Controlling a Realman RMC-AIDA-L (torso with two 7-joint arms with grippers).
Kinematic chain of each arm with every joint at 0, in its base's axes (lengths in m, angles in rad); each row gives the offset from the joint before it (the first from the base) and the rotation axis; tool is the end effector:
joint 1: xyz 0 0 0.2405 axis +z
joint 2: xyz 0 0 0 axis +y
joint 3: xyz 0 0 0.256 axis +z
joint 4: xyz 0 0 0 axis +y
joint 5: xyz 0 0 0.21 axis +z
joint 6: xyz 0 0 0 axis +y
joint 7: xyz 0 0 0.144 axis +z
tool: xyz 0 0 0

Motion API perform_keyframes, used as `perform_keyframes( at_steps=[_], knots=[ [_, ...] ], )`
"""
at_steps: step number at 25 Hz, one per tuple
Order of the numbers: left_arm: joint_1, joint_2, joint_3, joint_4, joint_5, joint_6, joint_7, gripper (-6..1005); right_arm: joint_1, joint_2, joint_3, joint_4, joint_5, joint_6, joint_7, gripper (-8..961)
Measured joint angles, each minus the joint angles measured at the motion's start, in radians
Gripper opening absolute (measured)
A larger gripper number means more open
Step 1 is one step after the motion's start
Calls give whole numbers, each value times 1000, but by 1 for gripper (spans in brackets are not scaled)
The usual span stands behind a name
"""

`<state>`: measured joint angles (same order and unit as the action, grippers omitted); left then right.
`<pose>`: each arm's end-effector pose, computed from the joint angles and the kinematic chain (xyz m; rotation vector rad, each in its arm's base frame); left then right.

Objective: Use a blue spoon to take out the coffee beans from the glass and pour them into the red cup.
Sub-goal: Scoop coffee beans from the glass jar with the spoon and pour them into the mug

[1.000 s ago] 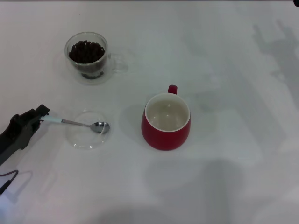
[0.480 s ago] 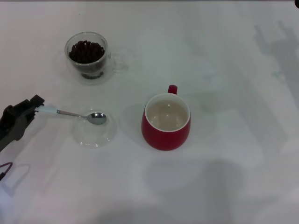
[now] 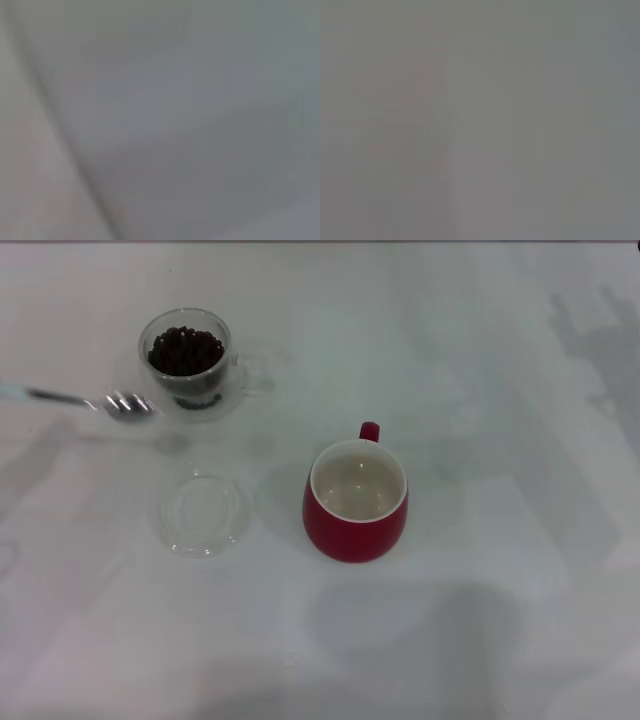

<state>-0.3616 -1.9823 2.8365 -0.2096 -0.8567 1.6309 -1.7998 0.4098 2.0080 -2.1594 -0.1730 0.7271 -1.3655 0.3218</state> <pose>-0.3574 0.2621 0.0375 -1.6521 -1.7007 -1.4882 0.3238 0.3288 0.0377 -1.4976 0.4580 0.9378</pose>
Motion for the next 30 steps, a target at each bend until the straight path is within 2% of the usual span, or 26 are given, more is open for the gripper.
perform_keyframes(
  at_steps=[2, 5, 6, 7, 9, 10, 11, 12, 16, 20, 21, 22, 25, 27, 30],
  knots=[
    [-42, 25, 4, -60, -26, 23, 0, 128, -1, 0, 1, -1, 0, -1, 0, 755],
    [-115, 78, 6, -109, 5, 12, -1, 128, -2, 0, 1, -2, 0, -2, 0, 754],
    [-115, 78, 6, -109, 5, 12, -1, 128, -3, 0, 1, -2, 0, -2, 1, 754],
    [-174, 119, 8, -117, 61, -6, -1, 128, -4, 0, 1, -2, 0, -2, 5, 754],
    [-241, 150, 8, -119, 130, -33, -1, 128, -7, 0, 1, 0, 0, -2, 22, 754],
    [-272, 159, 8, -120, 161, -48, -2, 128, -8, 0, 1, 0, -1, -2, 29, 754],
    [-272, 159, 8, -120, 161, -48, -2, 128, -11, 0, 1, 1, -2, -2, 38, 754],
    [-326, 169, 8, -121, 226, -81, -1, 128, -14, 0, 1, 1, -4, -2, 44, 754],
    [-421, 173, 8, -130, 342, -160, -2, 128, -22, 0, -4, -5, -5, -4, 47, 755],
    [-465, 165, 8, -133, 387, -222, -6, 127, -30, 1, -9, -8, -6, -4, 48, 755],
    [-479, 161, 7, -133, 398, -247, -7, 127, -32, 1, -9, -8, -6, -4, 49, 754],
    [-512, 145, 7, -127, 423, -307, -9, 127, -34, 2, -10, -8, -6, -4, 49, 754],
    [-520, 140, 7, -127, 429, -318, -10, 127, -42, 3, -17, -9, -6, -5, 60, 754],
    [-567, 116, 7, -124, 478, -382, -20, 127, -50, 3, -21, -9, -6, -6, 73, 754],
    [-582, 102, 8, -122, 493, -408, -24, 128, -58, 3, -21, -9, -6, -7, 77, 754]
  ],
)
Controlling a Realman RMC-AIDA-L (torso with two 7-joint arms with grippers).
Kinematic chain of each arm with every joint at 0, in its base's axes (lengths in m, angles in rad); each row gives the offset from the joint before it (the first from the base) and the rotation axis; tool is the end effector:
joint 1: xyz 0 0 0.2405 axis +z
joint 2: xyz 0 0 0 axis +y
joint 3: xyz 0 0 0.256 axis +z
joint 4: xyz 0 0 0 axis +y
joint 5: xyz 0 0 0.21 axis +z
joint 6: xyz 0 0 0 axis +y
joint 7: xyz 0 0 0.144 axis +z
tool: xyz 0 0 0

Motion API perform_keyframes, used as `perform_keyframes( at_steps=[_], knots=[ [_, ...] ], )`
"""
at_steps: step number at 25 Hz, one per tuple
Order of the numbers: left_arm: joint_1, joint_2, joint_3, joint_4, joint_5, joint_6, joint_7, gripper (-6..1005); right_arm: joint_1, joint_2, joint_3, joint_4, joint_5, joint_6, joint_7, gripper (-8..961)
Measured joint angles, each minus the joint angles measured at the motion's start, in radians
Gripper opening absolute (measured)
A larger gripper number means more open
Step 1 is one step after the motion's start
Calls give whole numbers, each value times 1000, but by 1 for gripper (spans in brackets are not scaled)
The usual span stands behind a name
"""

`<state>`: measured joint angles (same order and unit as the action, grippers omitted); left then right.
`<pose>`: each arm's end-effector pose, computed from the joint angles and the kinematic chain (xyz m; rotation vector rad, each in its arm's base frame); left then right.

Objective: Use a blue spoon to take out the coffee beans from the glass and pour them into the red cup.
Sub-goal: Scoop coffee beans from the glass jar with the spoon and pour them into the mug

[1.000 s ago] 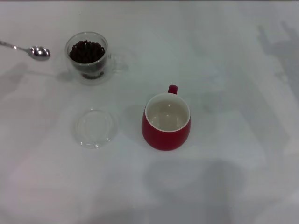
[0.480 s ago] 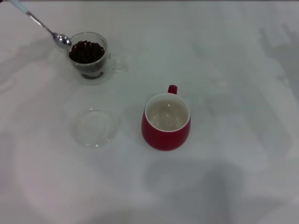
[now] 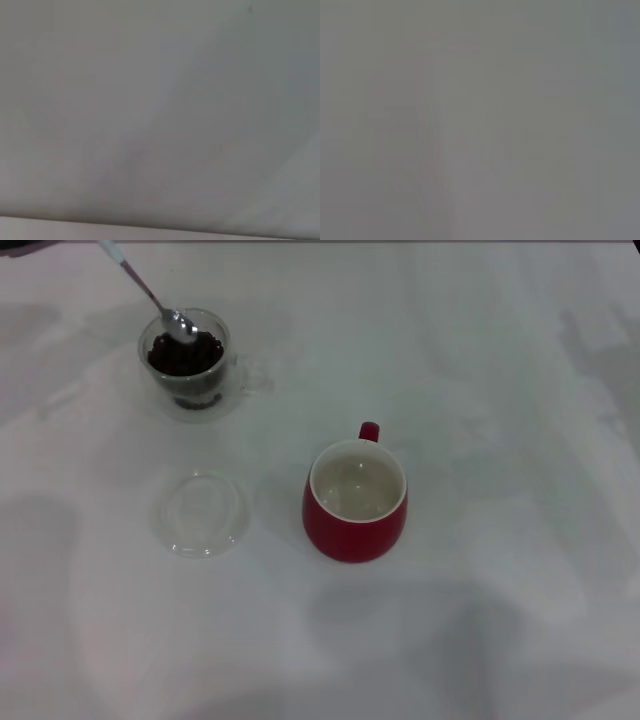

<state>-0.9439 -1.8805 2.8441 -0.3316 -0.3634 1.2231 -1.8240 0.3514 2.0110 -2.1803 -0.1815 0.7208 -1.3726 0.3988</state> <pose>-0.2538 0.4464 0.0565 -2.1919 -1.3296 -0.7279 0.3372 0.3091 0.0325 -1.4920 0.5522 0.9683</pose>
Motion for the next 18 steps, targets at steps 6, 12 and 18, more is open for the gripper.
perform_keyframes(
  at_steps=[6, 12, 18],
  knots=[
    [-25, -39, 0, 2, 30, -58, 0, 127, -27, 0, 0, -1, 0, -10, 11, 755],
    [-28, -56, 1, 2, 41, -90, 2, 127, -45, 0, 0, 1, 0, -25, 14, 755],
    [-17, -82, 1, 2, 36, -103, 3, 127, -50, -1, 0, 5, 0, -30, 48, 754]
  ],
)
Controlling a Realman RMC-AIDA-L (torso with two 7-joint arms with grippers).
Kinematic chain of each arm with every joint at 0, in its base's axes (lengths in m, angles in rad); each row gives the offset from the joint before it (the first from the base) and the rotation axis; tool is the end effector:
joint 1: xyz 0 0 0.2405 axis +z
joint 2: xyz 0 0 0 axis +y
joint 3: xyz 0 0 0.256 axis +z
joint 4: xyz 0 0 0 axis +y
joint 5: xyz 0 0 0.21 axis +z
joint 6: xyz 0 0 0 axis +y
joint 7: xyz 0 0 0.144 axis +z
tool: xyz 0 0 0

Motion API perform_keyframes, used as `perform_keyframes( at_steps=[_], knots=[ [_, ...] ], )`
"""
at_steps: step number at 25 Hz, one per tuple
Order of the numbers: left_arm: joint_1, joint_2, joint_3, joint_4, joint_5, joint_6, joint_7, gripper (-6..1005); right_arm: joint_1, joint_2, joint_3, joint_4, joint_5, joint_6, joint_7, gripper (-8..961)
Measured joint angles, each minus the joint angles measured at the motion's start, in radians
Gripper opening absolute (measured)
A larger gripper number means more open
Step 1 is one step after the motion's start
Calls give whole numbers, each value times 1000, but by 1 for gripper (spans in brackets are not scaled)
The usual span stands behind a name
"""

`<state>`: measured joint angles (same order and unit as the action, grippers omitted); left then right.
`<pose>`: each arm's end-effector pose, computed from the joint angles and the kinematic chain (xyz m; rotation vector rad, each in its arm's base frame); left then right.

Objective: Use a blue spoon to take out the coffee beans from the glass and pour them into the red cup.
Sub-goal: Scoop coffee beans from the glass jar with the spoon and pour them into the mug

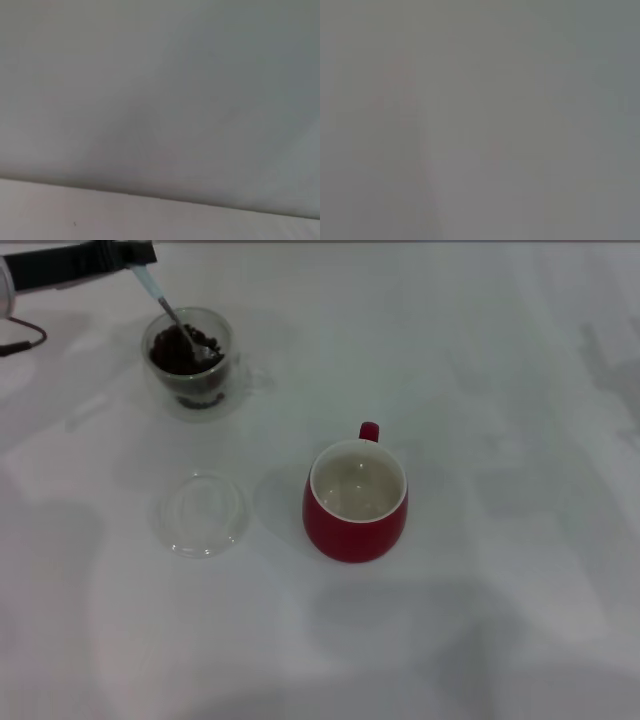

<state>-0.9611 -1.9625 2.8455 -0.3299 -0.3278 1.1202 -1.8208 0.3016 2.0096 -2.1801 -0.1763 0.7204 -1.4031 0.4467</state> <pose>-0.2506 0.4426 0.0158 -2.1861 -1.3680 -0.6536 0.3500 0.2905 0.0356 -1.4599 0.5983 0.9843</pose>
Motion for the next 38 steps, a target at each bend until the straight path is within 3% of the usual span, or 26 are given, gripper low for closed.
perform_keyframes(
  at_steps=[7, 29, 38],
  knots=[
    [38, -12, -1, 0, -55, 6, -22, 127, -12, 0, -15, -2, -1, -13, 6, 754],
    [307, -2, -2, 39, -430, 192, -112, 128, -26, 0, -53, -4, -1, -83, 17, 755],
    [334, -3, -1, 52, -466, 328, -144, 127, -25, 0, -53, -5, -2, -85, 17, 754]
  ],
)
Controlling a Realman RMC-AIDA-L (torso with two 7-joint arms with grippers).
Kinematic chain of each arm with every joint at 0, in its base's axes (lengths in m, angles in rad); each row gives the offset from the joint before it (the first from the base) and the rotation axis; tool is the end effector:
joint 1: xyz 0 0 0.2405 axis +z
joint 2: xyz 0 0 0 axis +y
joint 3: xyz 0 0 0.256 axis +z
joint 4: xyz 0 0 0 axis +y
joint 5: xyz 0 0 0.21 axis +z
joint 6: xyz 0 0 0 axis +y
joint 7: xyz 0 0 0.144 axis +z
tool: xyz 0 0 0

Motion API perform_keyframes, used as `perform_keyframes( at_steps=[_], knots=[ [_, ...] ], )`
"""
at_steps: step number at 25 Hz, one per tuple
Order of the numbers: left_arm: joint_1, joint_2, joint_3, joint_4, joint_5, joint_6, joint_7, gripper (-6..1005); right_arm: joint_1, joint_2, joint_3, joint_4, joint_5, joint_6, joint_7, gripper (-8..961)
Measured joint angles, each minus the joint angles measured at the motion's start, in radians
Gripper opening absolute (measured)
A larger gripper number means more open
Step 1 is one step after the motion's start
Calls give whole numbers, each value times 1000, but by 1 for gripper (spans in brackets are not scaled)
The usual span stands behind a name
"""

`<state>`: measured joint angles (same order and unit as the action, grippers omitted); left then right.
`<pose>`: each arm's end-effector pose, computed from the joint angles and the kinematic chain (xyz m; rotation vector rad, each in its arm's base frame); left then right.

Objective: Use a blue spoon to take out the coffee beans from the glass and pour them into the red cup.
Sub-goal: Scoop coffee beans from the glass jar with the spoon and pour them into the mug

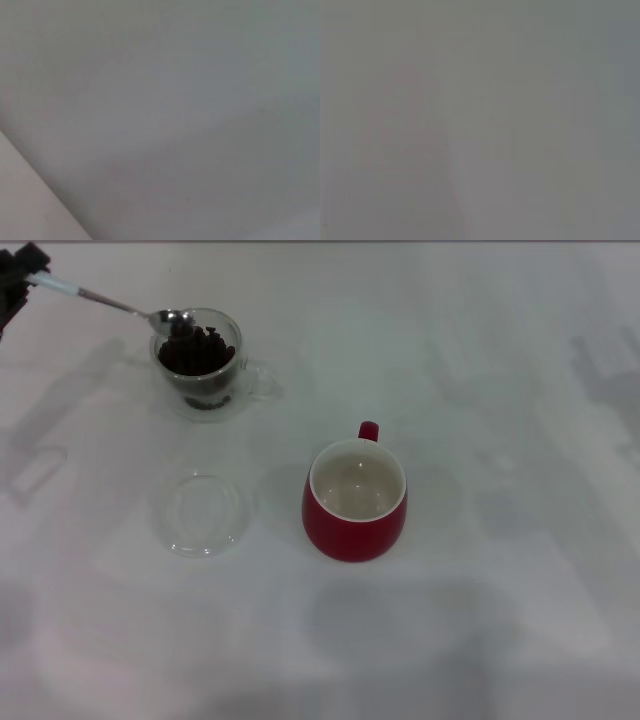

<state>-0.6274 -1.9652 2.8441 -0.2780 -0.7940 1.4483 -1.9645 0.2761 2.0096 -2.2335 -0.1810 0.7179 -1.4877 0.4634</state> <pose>-0.3116 0.3586 0.0451 -1.7517 -1.7432 -1.3802 0.3425 0.2773 0.0331 -1.4931 0.5593 1.0501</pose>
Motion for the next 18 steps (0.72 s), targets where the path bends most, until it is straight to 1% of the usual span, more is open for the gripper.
perform_keyframes(
  at_steps=[3, 6, 9, 12, 15, 18],
  knots=[
    [-8, -3, 0, 4, -1, 37, -11, 127, 0, 0, 0, 0, 0, -1, 0, 754],
    [-12, -2, 0, -2, -1, 41, -7, 127, 0, 0, 0, 0, 0, -3, 0, 754],
    [-9, 4, -2, -26, -10, -2, 3, 127, 2, 0, 2, 4, 0, -3, 0, 754],
    [-6, 16, -1, -29, -8, -24, 4, 127, 5, -1, 6, 8, 0, -3, 0, 754],
    [-10, 18, 0, -30, 0, -37, 8, 127, 7, -1, 9, 9, 0, -3, 0, 755],
    [-21, 18, 0, -33, 19, -78, 26, 127, 9, -2, 9, 9, 2, -4, 0, 755]
  ],
)
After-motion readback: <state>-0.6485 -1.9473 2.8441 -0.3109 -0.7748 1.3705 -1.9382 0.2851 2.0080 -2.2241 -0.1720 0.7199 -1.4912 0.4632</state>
